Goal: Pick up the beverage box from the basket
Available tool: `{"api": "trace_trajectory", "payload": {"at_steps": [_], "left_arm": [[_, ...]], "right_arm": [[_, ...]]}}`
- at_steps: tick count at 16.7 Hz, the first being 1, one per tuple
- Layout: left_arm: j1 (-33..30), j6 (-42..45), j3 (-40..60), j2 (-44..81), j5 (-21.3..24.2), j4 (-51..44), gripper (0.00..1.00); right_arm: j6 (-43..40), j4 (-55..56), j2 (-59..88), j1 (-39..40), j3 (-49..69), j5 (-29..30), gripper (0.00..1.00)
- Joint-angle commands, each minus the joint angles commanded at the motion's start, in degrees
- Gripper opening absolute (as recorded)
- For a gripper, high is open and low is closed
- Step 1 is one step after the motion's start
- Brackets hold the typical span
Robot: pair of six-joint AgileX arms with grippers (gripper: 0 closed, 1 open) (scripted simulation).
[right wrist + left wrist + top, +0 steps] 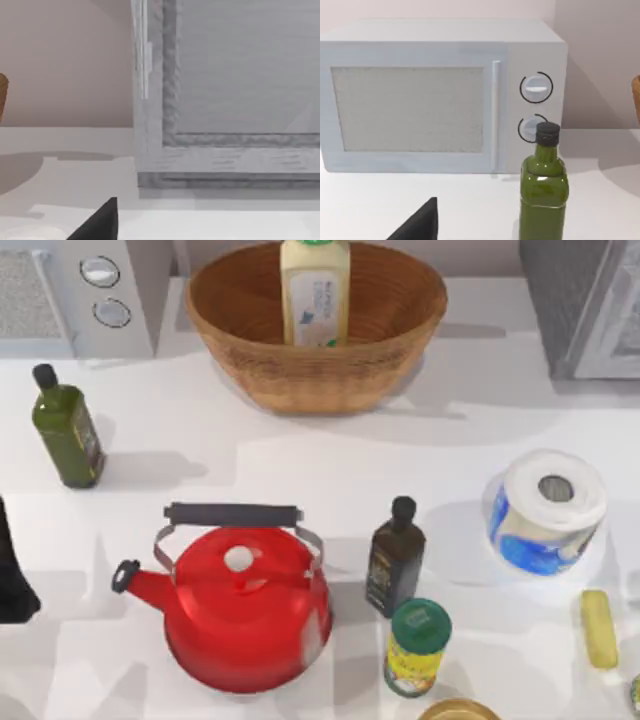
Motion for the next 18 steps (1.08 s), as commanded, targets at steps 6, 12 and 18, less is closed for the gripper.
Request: {"api": "trace_trajectory", "payload": {"at_steps": [6,12,18], "left_arm": [[-1.83,-0.89,3.1,5.9,-1.94,0.92,1.0],[-9.6,-2.78,18.72,30.28,-9.3,7.69,1.0],[-20.45,-4.67,40.88,64.46,-19.18,17.76,1.0]], "right_arm": [[0.0,0.0,0.0,0.0,0.0,0.0,1.0],[0.0,0.0,0.0,0.0,0.0,0.0,1.0],[0.0,0.0,0.0,0.0,0.0,0.0,1.0]]}}
